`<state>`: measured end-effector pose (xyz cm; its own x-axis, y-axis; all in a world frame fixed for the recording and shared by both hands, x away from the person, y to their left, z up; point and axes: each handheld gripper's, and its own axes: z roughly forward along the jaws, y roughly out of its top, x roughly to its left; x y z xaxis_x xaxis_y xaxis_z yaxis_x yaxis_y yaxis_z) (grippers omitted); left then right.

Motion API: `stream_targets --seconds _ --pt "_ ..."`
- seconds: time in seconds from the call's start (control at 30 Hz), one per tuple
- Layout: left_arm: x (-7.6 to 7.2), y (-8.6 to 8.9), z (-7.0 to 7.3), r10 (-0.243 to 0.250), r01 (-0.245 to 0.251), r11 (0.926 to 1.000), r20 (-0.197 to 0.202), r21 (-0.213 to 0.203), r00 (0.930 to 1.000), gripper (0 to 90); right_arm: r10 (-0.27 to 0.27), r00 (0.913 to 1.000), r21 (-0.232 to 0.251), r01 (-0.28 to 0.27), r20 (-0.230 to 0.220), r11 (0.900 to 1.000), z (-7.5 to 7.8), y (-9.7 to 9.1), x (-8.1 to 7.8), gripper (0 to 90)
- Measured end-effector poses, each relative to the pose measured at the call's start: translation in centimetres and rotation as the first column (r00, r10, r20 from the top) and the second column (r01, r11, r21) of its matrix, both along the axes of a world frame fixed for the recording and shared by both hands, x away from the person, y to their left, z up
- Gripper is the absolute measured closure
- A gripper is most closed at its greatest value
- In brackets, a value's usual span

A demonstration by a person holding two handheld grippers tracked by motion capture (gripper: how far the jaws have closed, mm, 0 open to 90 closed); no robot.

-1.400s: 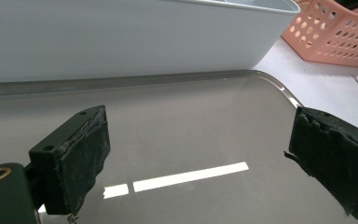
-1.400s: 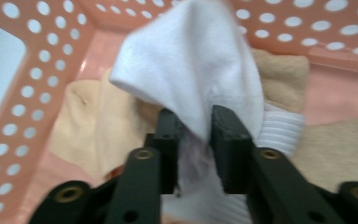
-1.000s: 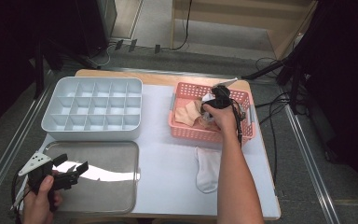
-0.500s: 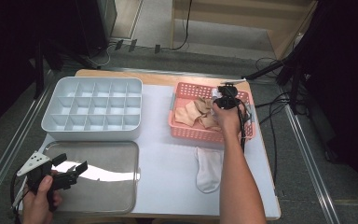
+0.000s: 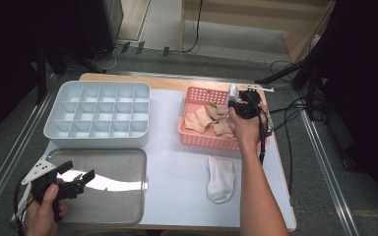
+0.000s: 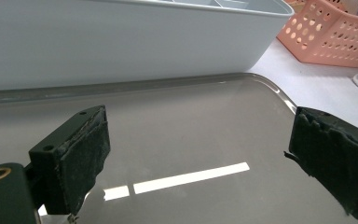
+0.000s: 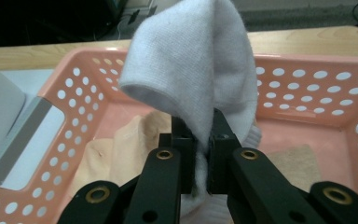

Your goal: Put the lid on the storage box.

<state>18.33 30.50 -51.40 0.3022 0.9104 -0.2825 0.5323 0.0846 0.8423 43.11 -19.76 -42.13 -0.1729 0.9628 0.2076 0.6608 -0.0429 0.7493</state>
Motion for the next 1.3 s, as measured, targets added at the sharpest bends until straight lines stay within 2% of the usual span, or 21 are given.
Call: stream_targets --seconds 0.3,0.53,0.7,0.97,1.3 --pt "0.0 -0.3 0.0 -0.010 0.010 0.9999 0.001 0.005 1.0000 5.9 -0.004 0.9943 0.035 0.000 0.106 0.9994 0.2 -0.1 -2.3 85.2" --pt "0.0 -0.3 0.0 -0.007 0.007 0.9999 0.001 0.008 1.0000 5.9 -0.028 0.9783 0.086 0.011 0.205 0.9962 0.0 -0.3 -4.3 85.2" --pt "0.0 -0.5 0.0 -0.014 0.014 0.9998 0.003 0.011 0.9999 5.9 -0.027 0.9732 0.111 0.002 0.228 0.9938 0.3 -0.3 -5.6 85.2" --pt "0.0 -0.8 0.1 -0.016 0.016 0.9998 0.008 0.012 0.9998 5.9 0.023 0.9583 0.133 -0.063 0.285 0.9891 1.5 0.7 -8.8 85.2" --pt "-0.1 -1.2 0.3 -0.020 0.020 0.9997 0.015 0.014 0.9997 5.9 0.056 0.9517 0.167 -0.111 0.302 0.9797 0.0 1.0 -12.8 85.2"
